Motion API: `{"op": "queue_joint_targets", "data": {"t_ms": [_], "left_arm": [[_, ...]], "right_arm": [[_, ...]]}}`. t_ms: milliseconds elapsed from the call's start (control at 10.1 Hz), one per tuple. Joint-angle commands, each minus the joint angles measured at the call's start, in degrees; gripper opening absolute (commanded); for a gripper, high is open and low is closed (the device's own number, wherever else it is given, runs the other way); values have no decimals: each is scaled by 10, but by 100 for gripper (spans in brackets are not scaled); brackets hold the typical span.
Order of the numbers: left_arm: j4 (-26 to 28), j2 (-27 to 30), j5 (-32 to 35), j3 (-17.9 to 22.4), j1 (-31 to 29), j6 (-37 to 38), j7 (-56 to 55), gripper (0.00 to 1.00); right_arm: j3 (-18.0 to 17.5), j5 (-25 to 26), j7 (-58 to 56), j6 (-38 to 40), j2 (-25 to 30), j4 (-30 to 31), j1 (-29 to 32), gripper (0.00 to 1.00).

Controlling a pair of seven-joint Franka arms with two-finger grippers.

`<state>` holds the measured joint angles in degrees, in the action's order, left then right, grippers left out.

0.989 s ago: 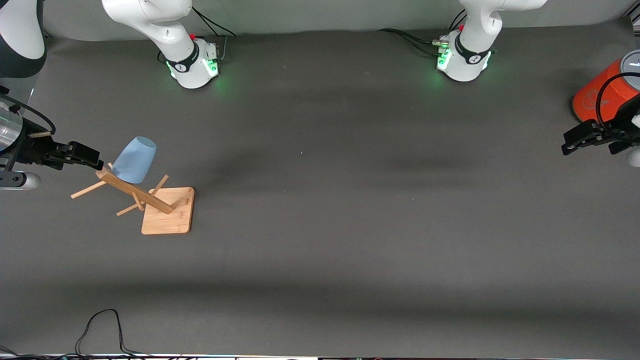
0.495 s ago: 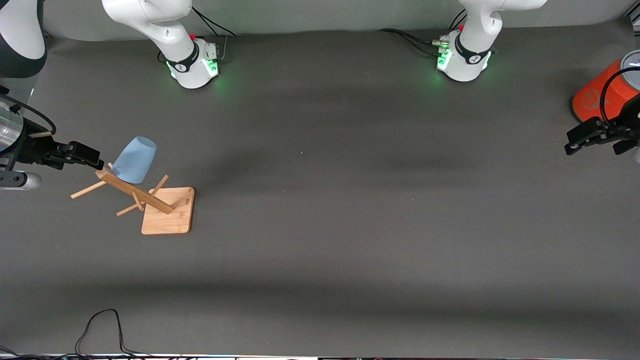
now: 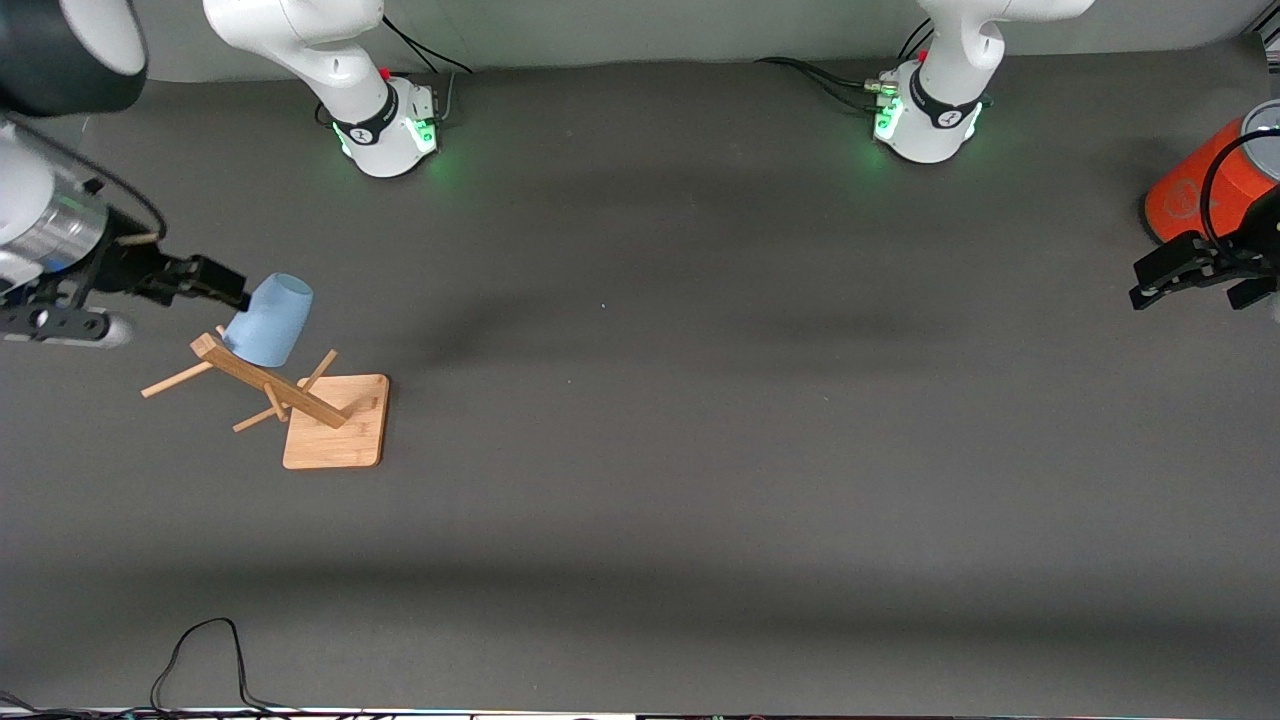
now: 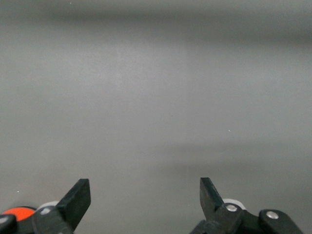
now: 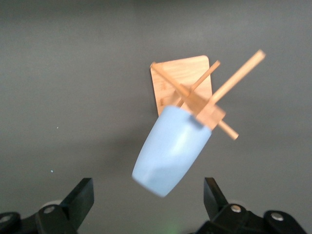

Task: Rotate and upright cup with both arms
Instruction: 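Move the right gripper onto the blue cup and close on it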

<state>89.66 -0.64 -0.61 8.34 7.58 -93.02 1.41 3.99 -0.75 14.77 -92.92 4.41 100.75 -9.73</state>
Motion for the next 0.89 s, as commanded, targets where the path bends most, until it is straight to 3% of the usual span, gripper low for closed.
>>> {"op": "queue_joint_targets", "data": {"t_ms": [0,198,396,791], "left_arm": [[-5,1,-4,1,1,-1,8,100],[-3,0,-4,1,1,0,8,100],[-3,0,-4,1,0,6,8,100],[-3,0,-4,1,1,6,8,100]], "right_arm": [[2,-14,57,-33,46,61,-6,100],[7,-15,161,-35,39,61,-2,100],[33,-19,257,-37,28,61,5,100],[38,-26,291,-44,14,63,2,100]]}}
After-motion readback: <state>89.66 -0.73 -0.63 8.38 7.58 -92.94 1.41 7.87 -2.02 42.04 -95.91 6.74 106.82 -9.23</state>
